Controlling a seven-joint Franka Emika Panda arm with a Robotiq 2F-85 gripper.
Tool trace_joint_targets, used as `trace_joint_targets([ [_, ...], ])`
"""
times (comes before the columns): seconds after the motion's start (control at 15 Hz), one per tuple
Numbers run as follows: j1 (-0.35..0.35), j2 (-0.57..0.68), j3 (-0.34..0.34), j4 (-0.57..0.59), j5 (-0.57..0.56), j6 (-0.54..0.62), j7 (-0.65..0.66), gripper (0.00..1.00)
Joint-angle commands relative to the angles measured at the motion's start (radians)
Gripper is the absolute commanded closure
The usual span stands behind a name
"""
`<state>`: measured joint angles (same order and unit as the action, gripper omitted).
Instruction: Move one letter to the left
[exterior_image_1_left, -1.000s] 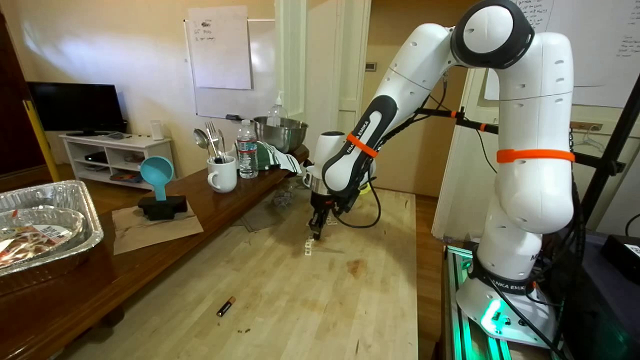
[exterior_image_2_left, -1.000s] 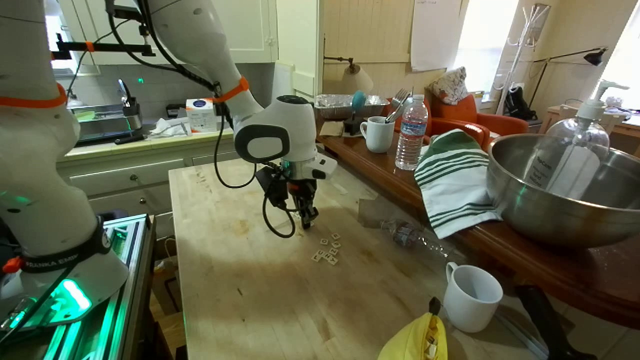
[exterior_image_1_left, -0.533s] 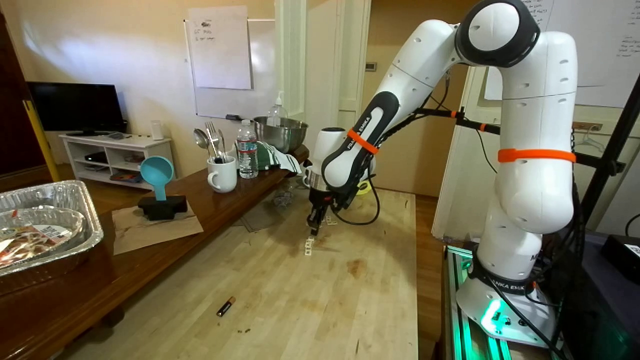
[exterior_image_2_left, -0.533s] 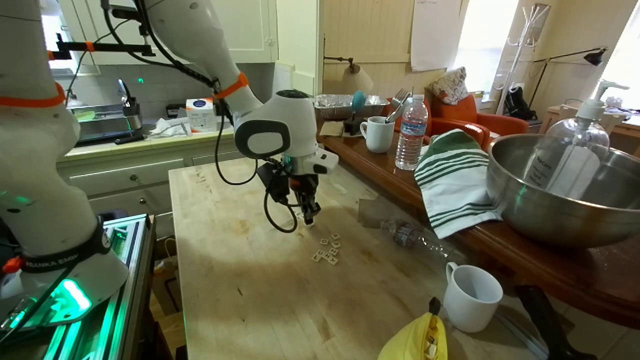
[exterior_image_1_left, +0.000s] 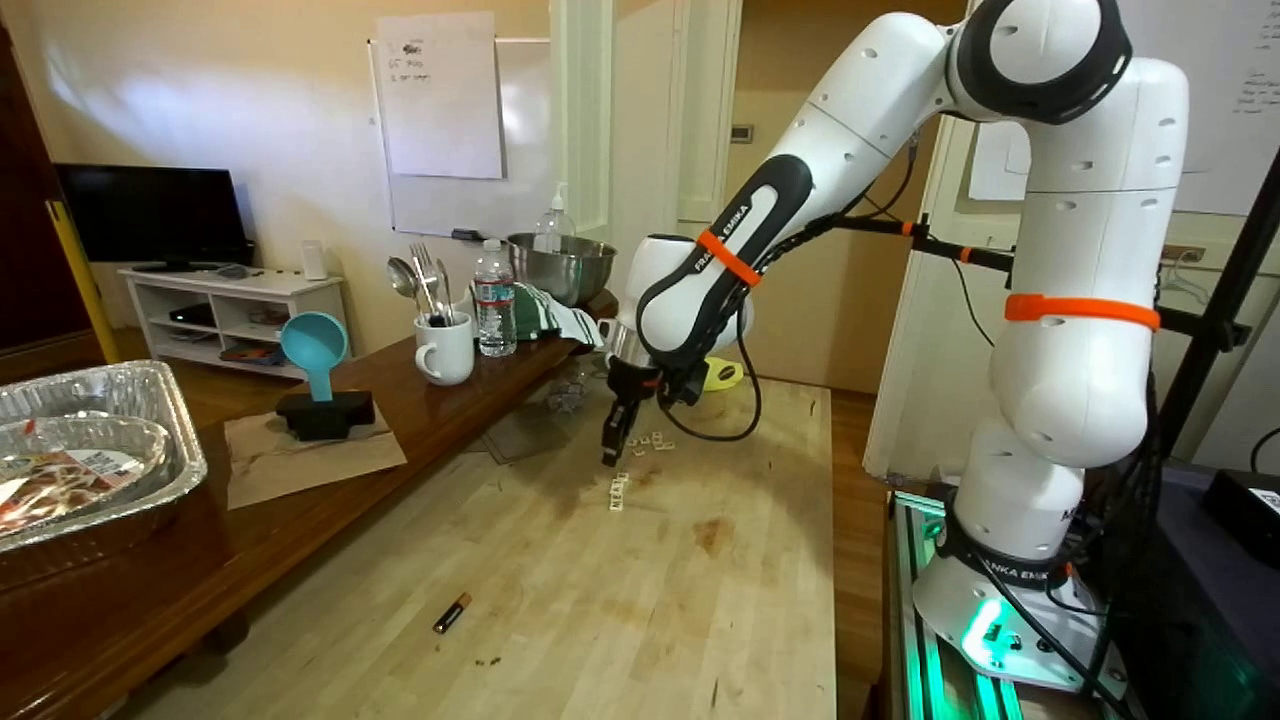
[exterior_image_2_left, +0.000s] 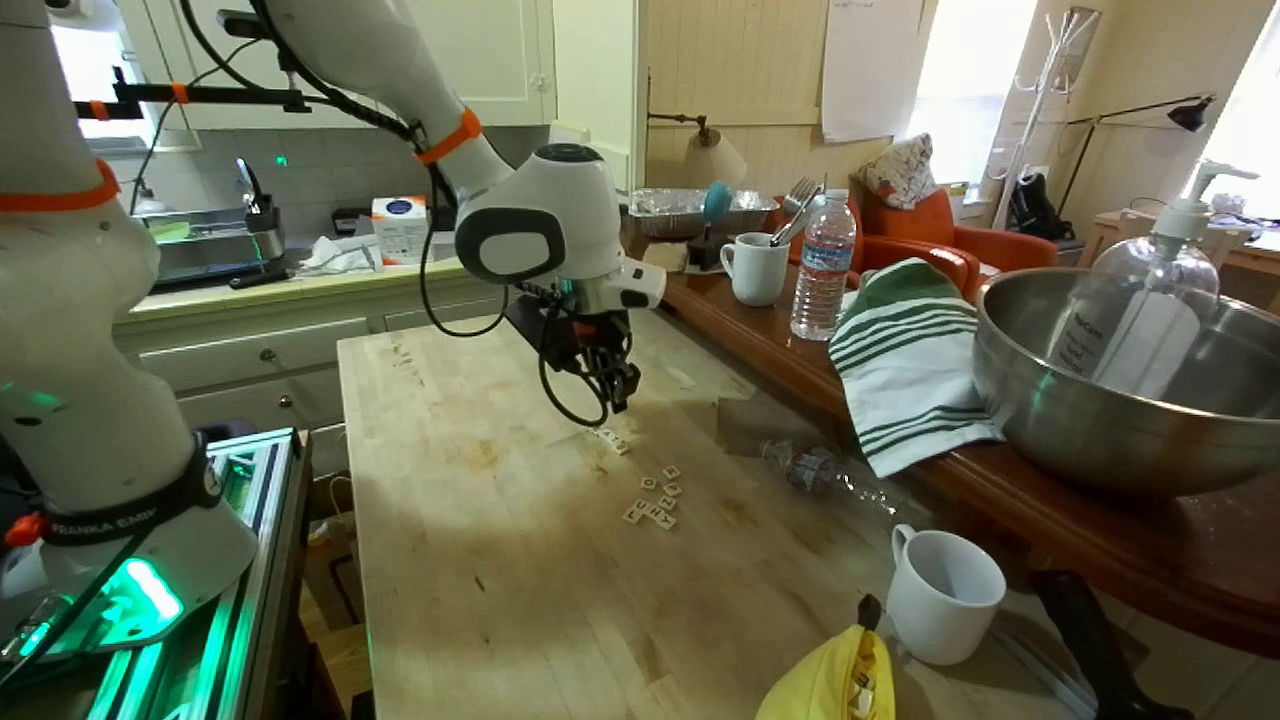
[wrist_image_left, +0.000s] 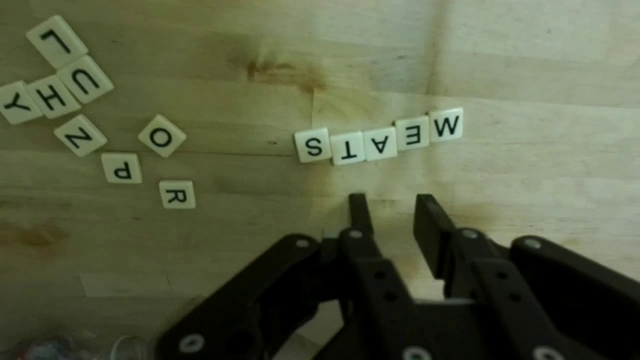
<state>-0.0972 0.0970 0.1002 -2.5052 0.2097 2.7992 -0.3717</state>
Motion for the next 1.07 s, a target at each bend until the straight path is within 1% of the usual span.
trace_joint_targets([
  [0.0, 0.018, -0.079, 0.006, -0.047, 0.066, -0.030, -0.112, 0.38],
  [0.07, 0.026, -0.090, 0.001, -0.053, 0.067, -0.035, -0.129, 0.29],
  [0.2, 0.038, -0.104, -0.017, -0.066, 0.032, -0.041, -0.137, 0.16],
  [0.27, 0.043, -0.109, -0.024, -0.070, 0.023, -0.044, -0.136, 0.07],
  [0.33, 0.047, -0.115, -0.029, -0.075, 0.023, -0.053, -0.145, 0.01],
  [0.4, 0.051, -0.120, -0.034, -0.081, 0.019, -0.054, -0.148, 0.00],
  [0.67, 0.061, -0.123, -0.048, -0.096, 0.016, -0.063, -0.162, 0.00],
  [0.73, 0.065, -0.093, -0.048, -0.072, 0.021, -0.032, -0.143, 0.00],
  [1.0, 0.069, -0.095, -0.052, -0.076, 0.021, -0.036, -0.147, 0.00],
])
